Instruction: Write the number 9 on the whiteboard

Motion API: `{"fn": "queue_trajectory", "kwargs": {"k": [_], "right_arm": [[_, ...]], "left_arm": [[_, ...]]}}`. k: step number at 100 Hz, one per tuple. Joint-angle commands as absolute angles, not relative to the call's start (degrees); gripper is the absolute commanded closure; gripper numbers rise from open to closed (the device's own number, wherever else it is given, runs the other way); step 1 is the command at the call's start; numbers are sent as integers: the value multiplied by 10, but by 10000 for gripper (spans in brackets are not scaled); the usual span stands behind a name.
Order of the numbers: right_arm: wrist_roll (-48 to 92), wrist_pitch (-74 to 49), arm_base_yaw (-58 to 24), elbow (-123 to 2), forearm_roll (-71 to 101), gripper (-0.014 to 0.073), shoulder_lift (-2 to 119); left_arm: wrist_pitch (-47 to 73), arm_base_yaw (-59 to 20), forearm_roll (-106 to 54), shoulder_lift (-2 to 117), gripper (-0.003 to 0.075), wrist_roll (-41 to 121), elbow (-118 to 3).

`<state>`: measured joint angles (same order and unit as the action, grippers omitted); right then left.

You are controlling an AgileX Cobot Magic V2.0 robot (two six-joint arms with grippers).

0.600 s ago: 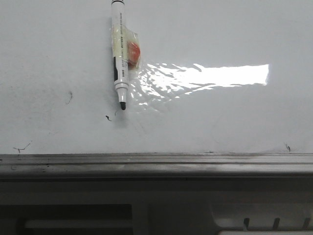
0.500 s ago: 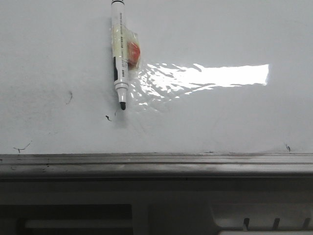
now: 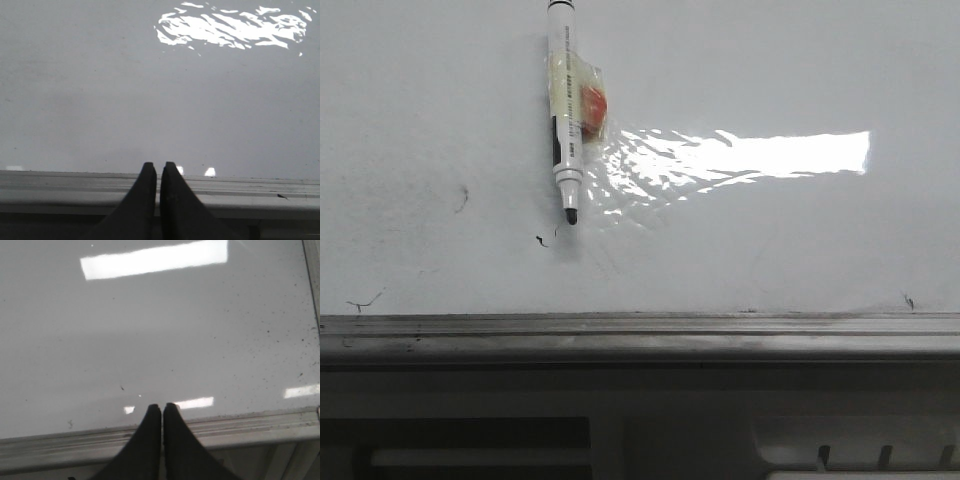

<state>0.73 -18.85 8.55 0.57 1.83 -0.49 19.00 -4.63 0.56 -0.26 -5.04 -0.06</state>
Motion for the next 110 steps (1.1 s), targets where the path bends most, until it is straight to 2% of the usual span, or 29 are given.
{"fn": "queue_trajectory", "kwargs": {"k": [1,24,47,62,72,90,100,110], "right_arm": [[10,-171,89,21,12,638,-17],[11,-160,89,21,-5,638,-17],[11,0,89,21,-16,638,-17],[-38,82,89,21,71,638,-17],[-67,53,89,21,167,638,-17],[-67,13,89,0,292,638,-17],[-66,-37,88,-60,304,638,-15],[-15,-165,88,-142,278,638,15]], "left_arm": [[164,-44,5,-18,738,-56,16],[163,-44,9,-18,738,-56,16],[144,-44,7,-18,738,-55,16],[42,-45,-189,-18,738,-53,16],[-32,-45,-273,-18,738,-55,16],[-43,-45,-469,-18,739,-55,11],[48,-52,-445,-13,739,-51,-24],[146,-60,-370,18,739,-29,-85]]}}
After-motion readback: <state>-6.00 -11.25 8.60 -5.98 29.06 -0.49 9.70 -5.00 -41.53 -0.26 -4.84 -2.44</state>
